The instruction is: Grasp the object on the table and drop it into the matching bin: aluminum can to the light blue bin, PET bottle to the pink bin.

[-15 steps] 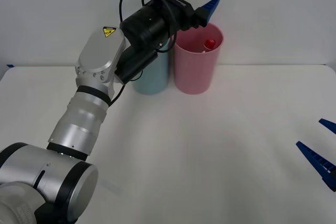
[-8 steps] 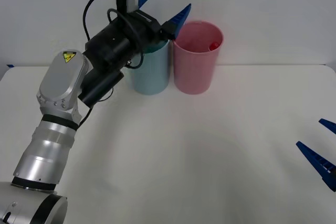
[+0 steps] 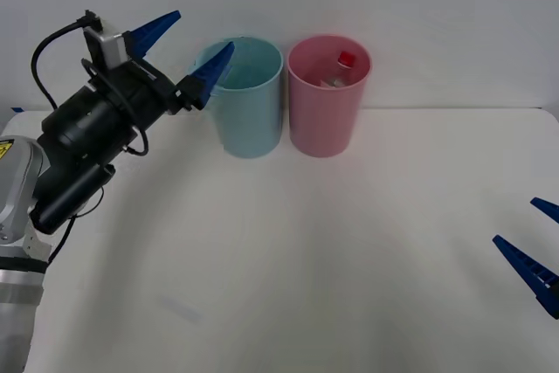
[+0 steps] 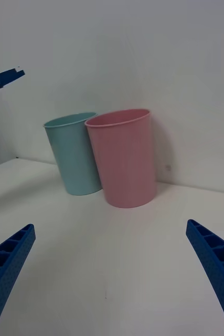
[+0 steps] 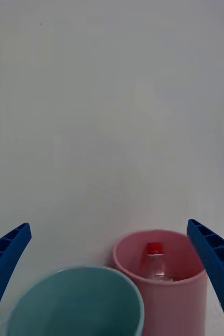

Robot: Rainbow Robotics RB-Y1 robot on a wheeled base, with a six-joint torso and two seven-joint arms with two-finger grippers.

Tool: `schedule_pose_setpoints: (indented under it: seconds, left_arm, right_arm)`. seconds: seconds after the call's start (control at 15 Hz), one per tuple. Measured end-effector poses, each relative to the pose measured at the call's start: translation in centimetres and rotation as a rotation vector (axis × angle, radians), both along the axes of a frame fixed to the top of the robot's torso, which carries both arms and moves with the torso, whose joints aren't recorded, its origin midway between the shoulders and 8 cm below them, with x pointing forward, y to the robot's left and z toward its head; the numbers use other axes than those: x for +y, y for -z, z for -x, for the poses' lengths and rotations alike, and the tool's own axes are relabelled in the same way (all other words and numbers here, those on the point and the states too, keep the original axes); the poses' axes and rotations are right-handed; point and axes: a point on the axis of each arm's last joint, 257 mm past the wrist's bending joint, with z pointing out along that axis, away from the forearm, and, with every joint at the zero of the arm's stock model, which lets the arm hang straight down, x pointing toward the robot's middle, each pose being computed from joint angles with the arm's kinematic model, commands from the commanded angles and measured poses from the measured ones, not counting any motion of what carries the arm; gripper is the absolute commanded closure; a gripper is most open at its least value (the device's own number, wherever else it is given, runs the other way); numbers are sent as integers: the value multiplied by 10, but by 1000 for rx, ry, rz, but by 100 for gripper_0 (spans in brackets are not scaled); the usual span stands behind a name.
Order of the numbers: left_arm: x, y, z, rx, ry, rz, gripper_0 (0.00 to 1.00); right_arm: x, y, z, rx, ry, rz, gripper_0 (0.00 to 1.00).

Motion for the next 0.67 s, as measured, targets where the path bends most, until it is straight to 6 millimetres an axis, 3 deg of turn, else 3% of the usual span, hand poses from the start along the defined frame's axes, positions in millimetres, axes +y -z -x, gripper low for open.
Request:
schedule_pose_setpoints:
  seconds: [0.4, 0.67]
  left_arm:
    - [92, 28, 48, -11, -46, -114, 0]
    - [143, 49, 77, 14, -82, -217, 0]
  right_arm:
    - [0, 0, 0, 0, 0, 0, 0]
    - [0, 0, 0, 0, 0, 0, 0]
